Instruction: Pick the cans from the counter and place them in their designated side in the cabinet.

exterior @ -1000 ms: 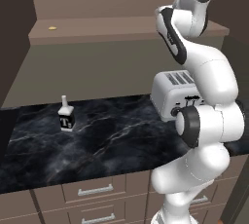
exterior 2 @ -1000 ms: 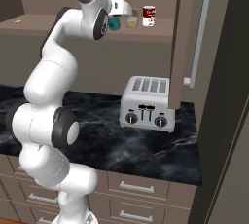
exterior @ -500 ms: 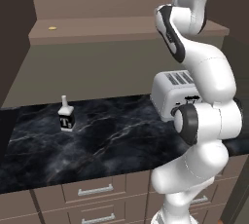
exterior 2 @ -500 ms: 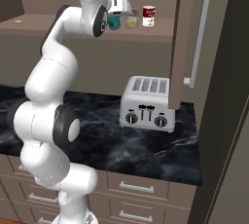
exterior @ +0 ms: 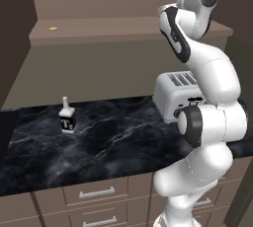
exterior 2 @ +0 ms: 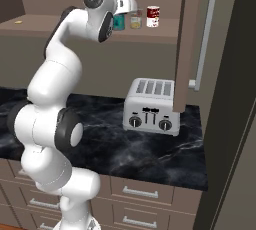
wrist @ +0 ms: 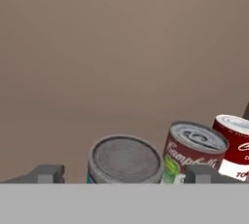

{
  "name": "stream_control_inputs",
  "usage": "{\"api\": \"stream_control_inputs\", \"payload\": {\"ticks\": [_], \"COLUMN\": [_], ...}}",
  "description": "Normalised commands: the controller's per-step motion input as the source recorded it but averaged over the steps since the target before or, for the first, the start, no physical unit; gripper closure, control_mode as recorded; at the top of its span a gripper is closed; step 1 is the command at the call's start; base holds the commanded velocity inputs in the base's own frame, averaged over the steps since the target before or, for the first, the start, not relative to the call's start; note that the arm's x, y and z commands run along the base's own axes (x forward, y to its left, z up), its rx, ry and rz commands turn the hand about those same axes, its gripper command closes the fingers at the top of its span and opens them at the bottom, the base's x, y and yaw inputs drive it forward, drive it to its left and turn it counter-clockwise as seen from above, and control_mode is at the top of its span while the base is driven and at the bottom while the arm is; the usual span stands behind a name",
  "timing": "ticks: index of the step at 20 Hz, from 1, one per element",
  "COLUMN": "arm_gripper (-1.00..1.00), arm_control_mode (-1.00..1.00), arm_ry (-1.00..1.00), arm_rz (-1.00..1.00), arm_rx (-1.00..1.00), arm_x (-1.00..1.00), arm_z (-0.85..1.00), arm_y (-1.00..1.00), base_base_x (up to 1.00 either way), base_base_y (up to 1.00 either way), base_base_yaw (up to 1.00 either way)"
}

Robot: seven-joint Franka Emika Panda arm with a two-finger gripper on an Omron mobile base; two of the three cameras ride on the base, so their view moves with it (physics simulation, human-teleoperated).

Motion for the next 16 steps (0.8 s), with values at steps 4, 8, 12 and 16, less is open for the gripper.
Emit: {"api": "stream_control_inputs", "payload": {"ticks": [4, 8, 12, 16], "arm_gripper": [-1.00, -1.00, -1.00, -1.00], "arm_control_mode": [-1.00, -1.00, -1.00, -1.00], "arm_ry": [-0.19, -0.20, -0.06, 0.06], "arm_rz": [0.07, 0.06, 0.03, 0.02], "arm_rx": [0.00, 0.00, -0.01, -0.04], "arm_x": [-0.01, -0.32, -0.51, -0.56], "arm_z": [0.12, 0.05, 0.03, 0.00], "arm_y": [-0.02, 0.00, 0.00, 0.01], "base_base_x": [0.00, 0.00, 0.00, 0.00], "base_base_y": [0.00, 0.00, 0.00, 0.00], "base_base_yaw": [0.00, 0.00, 0.00, 0.00]}}
